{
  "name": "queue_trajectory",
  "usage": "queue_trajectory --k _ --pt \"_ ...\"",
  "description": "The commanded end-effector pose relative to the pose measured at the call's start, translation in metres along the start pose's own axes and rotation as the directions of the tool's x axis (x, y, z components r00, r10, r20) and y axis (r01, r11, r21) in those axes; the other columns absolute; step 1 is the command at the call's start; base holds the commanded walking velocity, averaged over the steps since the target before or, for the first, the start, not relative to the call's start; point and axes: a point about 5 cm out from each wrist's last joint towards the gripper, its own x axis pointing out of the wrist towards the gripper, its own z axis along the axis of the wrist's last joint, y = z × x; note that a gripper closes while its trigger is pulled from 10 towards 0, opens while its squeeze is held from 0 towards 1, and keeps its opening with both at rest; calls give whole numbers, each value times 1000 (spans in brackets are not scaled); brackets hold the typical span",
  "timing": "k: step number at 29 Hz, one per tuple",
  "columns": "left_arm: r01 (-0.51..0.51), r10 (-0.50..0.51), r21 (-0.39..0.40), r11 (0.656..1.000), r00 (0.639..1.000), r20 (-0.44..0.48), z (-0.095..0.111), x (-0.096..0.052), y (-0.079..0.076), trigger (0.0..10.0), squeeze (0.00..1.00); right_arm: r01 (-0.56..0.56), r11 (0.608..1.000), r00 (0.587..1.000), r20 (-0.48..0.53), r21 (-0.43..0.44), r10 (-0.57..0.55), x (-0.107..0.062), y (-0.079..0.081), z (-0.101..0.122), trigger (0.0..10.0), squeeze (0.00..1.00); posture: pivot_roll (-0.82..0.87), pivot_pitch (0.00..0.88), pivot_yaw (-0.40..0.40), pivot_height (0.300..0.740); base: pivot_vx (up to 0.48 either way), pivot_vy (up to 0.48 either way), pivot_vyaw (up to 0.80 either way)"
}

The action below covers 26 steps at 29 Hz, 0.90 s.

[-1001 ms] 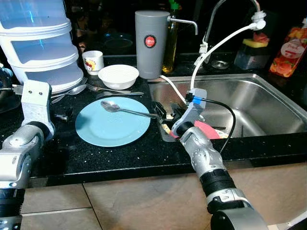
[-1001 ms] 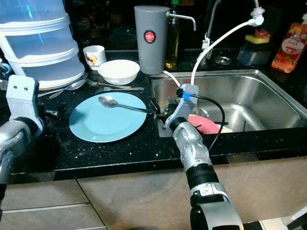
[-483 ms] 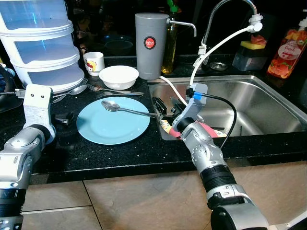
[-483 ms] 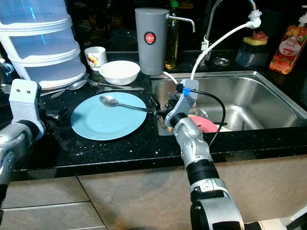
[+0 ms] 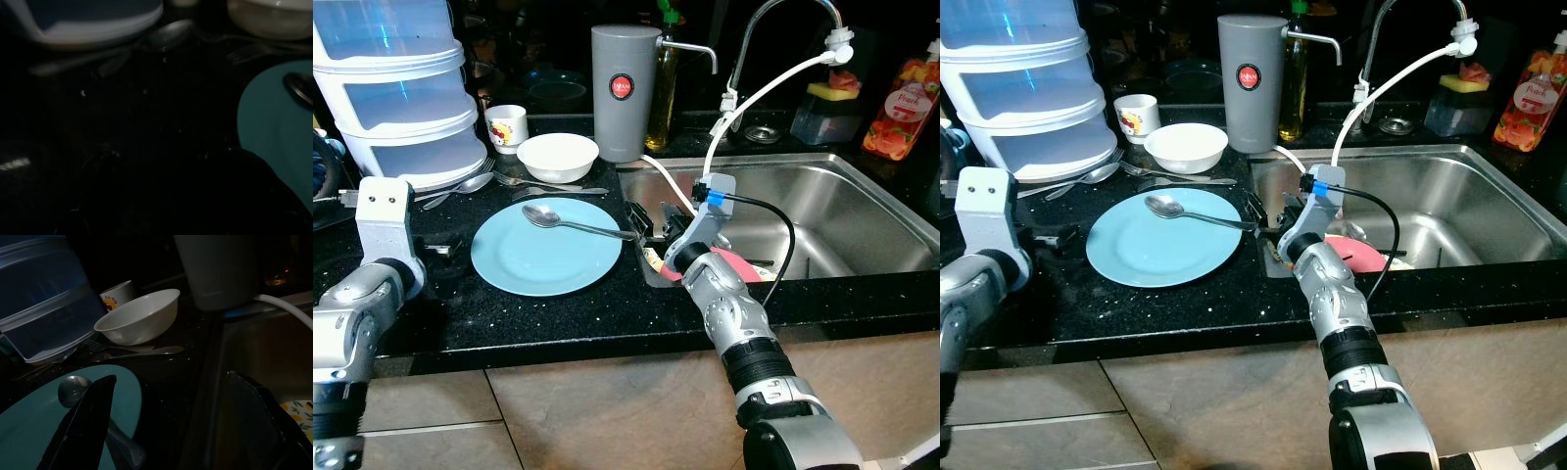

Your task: Kitchen organization

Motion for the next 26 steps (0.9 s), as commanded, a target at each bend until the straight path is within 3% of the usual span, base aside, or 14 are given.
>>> queue_trajectory --k 1,2,3,7,12,19,20,21,23,26 --pt "11 -13 -64 998 1000 -20 -4 2 -1 10000 1000 1 1000 1000 10 5 -1 1 -1 3 10000 0 121 100 -19 740 0 0 0" --pt "50 -51 -116 992 999 -3 -3 4 -4 10000 325 0 1000 1000 11 4 0 2 -1 3 10000 0 121 100 -20 740 0 0 0" --pt "104 -101 -180 978 995 28 0 5 -10 10000 0 -2 1000 1000 12 4 2 2 -1 4 10000 0 120 99 -20 740 0 0 0" --pt "213 -202 -302 929 977 66 4 7 -21 10000 0 -4 1000 1000 12 3 4 2 -1 4 10000 0 121 99 -21 740 0 0 0" --pt "276 -287 -348 896 958 18 -4 13 -32 10000 0 -8 1000 1000 14 3 8 3 0 4 10000 0 121 99 -21 740 0 0 0" --pt "259 -284 -287 922 958 -48 -10 18 -33 10000 0 -8 1000 1000 11 -1 8 3 -1 5 10000 0 117 97 -18 740 0 0 0" --pt "237 -272 -258 937 956 -110 -17 19 -32 10000 0 -15 1000 1000 5 -8 15 3 -1 4 10000 0 117 97 -18 740 0 0 0" --pt "237 -272 -258 937 956 -110 -17 19 -32 10000 0 -15 1000 1000 5 -8 15 3 -1 4 10000 0 117 97 -18 740 0 0 0" --pt "192 -242 -220 956 942 -234 -34 22 -29 10000 0 -29 999 1000 3 -20 29 6 1 7 10000 0 119 96 -21 740 0 0 0" --pt "176 -226 -192 966 932 -283 -40 25 -28 10000 0 -35 999 999 7 -25 35 9 2 11 10000 0 119 96 -21 740 0 0 0"
